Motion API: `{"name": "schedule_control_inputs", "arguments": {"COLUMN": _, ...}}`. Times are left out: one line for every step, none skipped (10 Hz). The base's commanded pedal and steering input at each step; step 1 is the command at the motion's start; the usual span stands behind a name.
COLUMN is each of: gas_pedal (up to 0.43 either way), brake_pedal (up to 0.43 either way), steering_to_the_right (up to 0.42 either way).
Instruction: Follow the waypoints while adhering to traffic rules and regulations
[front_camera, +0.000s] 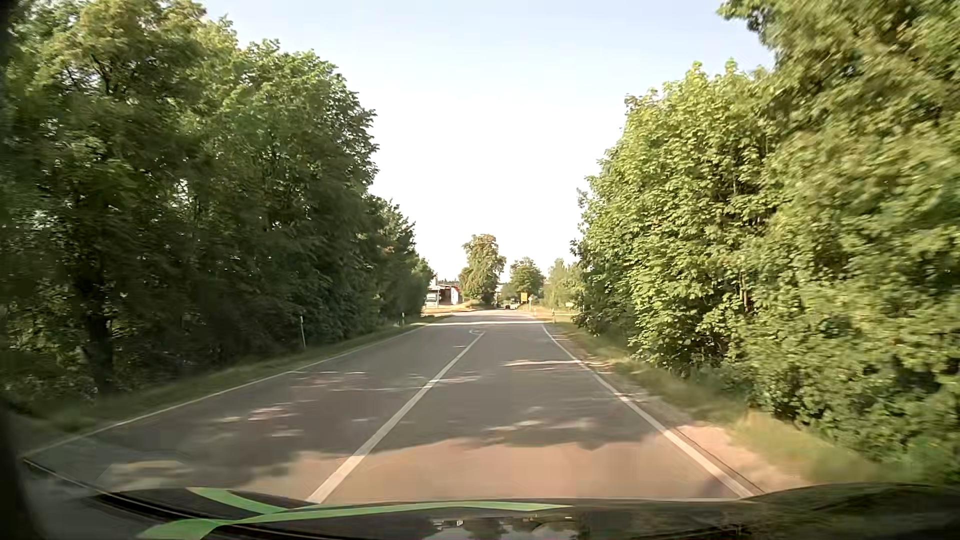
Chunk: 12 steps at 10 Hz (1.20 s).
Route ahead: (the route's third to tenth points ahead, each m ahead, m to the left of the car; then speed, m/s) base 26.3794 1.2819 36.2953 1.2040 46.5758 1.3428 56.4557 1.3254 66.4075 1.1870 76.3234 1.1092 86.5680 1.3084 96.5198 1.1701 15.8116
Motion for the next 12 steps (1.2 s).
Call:
{"name": "schedule_control_inputs", "arguments": {"gas_pedal": 0.079, "brake_pedal": 0.0, "steering_to_the_right": 0.004}}
{"name": "schedule_control_inputs", "arguments": {"gas_pedal": 0.079, "brake_pedal": 0.0, "steering_to_the_right": 0.003}}
{"name": "schedule_control_inputs", "arguments": {"gas_pedal": 0.079, "brake_pedal": 0.0, "steering_to_the_right": 0.003}}
{"name": "schedule_control_inputs", "arguments": {"gas_pedal": 0.067, "brake_pedal": 0.0, "steering_to_the_right": 0.003}}
{"name": "schedule_control_inputs", "arguments": {"gas_pedal": 0.059, "brake_pedal": 0.0, "steering_to_the_right": 0.001}}
{"name": "schedule_control_inputs", "arguments": {"gas_pedal": 0.059, "brake_pedal": 0.0, "steering_to_the_right": -0.001}}
{"name": "schedule_control_inputs", "arguments": {"gas_pedal": 0.067, "brake_pedal": 0.0, "steering_to_the_right": -0.012}}
{"name": "schedule_control_inputs", "arguments": {"gas_pedal": 0.067, "brake_pedal": 0.0, "steering_to_the_right": -0.014}}
{"name": "schedule_control_inputs", "arguments": {"gas_pedal": 0.067, "brake_pedal": 0.0, "steering_to_the_right": -0.012}}
{"name": "schedule_control_inputs", "arguments": {"gas_pedal": 0.067, "brake_pedal": 0.0, "steering_to_the_right": -0.009}}
{"name": "schedule_control_inputs", "arguments": {"gas_pedal": 0.067, "brake_pedal": 0.0, "steering_to_the_right": 0.0}}
{"name": "schedule_control_inputs", "arguments": {"gas_pedal": 0.067, "brake_pedal": 0.0, "steering_to_the_right": 0.003}}
